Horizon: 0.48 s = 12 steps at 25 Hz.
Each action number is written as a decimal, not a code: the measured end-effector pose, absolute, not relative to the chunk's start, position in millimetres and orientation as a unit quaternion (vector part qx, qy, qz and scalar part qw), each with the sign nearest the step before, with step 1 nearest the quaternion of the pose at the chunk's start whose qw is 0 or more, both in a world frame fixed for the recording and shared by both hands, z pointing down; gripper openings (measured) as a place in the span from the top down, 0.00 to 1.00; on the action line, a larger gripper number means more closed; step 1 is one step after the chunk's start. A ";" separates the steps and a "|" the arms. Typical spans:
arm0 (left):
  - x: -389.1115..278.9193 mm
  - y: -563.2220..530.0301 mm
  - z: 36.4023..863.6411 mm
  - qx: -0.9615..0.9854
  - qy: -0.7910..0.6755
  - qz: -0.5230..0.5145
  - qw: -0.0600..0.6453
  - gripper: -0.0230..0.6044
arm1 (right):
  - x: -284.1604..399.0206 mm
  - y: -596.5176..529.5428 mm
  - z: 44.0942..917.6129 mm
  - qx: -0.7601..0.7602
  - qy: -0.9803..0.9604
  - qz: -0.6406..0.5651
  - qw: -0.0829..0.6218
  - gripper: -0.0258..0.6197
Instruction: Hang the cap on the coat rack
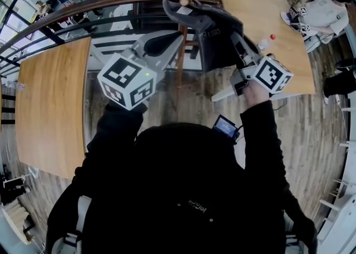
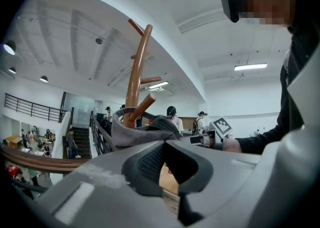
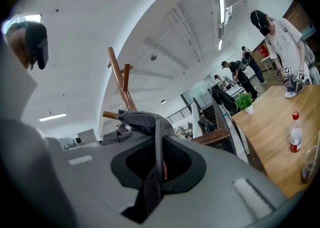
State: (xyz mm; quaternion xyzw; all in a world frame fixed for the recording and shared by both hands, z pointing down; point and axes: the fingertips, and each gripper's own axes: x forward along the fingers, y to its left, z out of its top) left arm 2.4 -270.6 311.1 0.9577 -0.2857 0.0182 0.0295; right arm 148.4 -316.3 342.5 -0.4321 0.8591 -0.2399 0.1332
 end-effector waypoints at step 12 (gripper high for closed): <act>29.9 -293.9 322.5 0.961 -0.274 0.026 0.039 0.96 | 155.4 -334.0 357.6 -0.487 0.856 -0.159 0.072 0.91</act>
